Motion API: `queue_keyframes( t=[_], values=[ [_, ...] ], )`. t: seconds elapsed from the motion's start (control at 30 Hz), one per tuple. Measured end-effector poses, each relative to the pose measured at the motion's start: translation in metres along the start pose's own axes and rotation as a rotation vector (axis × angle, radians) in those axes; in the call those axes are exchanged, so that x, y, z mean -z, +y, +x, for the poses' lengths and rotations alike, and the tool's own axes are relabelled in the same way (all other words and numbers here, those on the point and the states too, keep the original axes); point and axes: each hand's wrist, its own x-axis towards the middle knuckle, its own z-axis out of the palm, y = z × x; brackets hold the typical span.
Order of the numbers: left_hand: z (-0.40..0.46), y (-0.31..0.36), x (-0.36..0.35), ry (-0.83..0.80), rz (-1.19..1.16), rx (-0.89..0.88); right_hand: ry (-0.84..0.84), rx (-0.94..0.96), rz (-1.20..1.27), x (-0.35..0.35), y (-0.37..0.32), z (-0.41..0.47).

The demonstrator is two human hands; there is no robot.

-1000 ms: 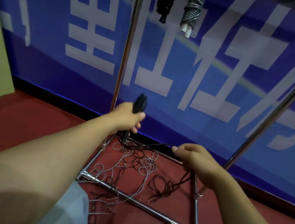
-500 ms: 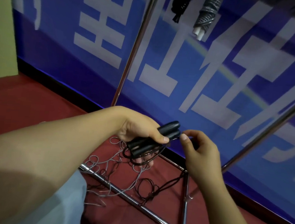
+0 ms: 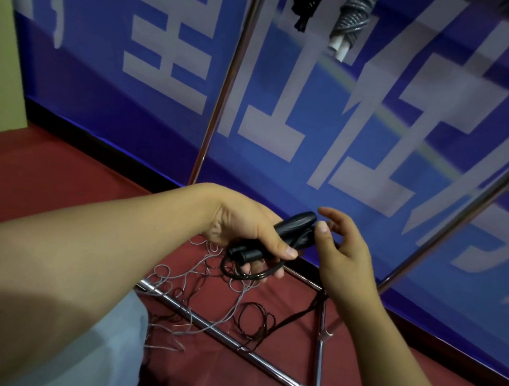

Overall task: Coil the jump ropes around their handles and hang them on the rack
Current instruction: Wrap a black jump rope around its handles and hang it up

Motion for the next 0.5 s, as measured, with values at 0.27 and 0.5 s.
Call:
queue_keyframes(
  t=[0.27, 0.5],
  values=[
    [0.014, -0.008, -0.012, -0.001, 0.041, 0.067, -0.223, -0.235, 0.219, 0.0, 0.006, -0.006],
    [0.019, -0.022, -0.006, 0.023, -0.082, 0.073, -0.172, -0.226, 0.465, 0.003, 0.011, 0.0]
  ],
)
